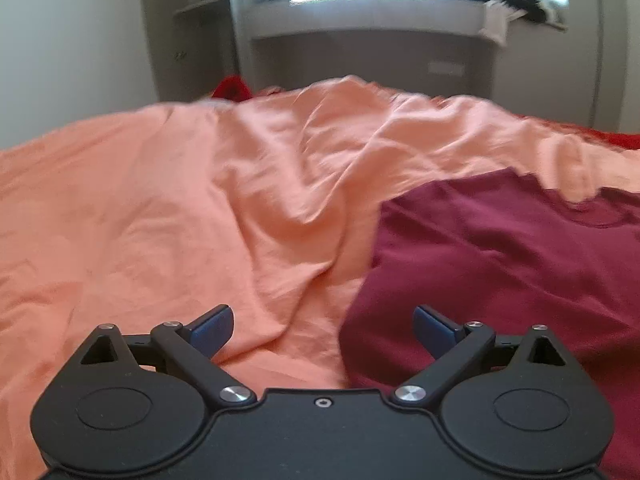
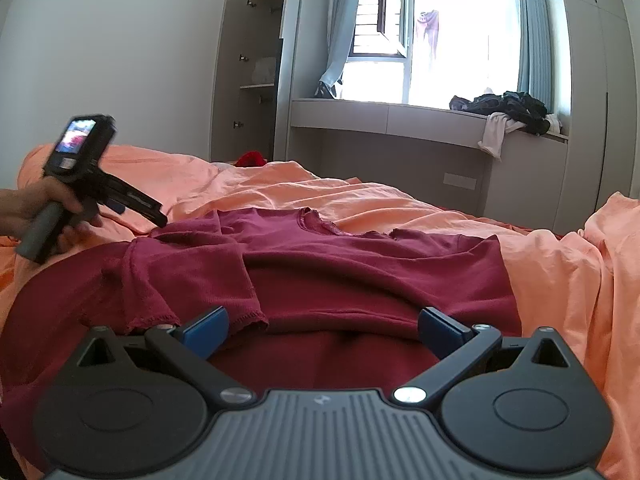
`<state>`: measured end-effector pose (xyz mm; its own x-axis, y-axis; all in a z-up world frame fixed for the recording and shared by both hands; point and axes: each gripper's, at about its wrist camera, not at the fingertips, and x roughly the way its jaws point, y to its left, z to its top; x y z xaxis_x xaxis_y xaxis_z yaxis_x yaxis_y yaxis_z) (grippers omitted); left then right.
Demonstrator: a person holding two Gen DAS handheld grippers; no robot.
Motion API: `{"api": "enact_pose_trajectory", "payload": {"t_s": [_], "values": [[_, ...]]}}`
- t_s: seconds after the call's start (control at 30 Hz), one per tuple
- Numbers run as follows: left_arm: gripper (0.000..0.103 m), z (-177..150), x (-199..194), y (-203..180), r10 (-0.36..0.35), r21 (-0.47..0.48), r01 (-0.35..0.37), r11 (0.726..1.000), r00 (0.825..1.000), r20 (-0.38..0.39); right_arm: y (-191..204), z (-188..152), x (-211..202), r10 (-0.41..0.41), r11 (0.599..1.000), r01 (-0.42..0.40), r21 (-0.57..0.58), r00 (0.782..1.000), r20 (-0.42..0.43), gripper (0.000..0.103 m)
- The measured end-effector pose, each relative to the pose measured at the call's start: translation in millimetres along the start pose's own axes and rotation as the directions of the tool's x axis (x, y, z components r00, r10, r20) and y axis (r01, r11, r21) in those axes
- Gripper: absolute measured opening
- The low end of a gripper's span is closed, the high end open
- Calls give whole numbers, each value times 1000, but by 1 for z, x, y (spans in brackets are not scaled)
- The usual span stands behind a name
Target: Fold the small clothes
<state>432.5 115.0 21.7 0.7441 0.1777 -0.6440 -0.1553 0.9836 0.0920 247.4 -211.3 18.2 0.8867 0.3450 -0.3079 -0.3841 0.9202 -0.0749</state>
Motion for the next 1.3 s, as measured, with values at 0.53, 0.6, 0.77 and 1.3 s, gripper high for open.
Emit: {"api": "enact_pose_trajectory", "payload": {"t_s": [0.53, 0.6, 0.77, 1.3], "values": [[102, -18, -30, -8, 70, 18, -70, 997, 998, -10, -14, -6, -14, 27, 995, -26, 94, 1000, -9, 103], [102, -24, -52, -9, 29, 4, -29, 1000, 1000, 12, -15, -8, -17, 29, 994, -28, 102, 1000, -12, 103], [102, -51, -113, -18, -59, 8, 59, 998, 996, 73, -16, -18, -27, 29, 995, -29, 98, 1000, -2, 103], [102, -177, -242, -59, -200, 174, 156, 972, 941, 272, 42, -87, -111, -51, 974, 48, -223, 999, -6, 103]]}}
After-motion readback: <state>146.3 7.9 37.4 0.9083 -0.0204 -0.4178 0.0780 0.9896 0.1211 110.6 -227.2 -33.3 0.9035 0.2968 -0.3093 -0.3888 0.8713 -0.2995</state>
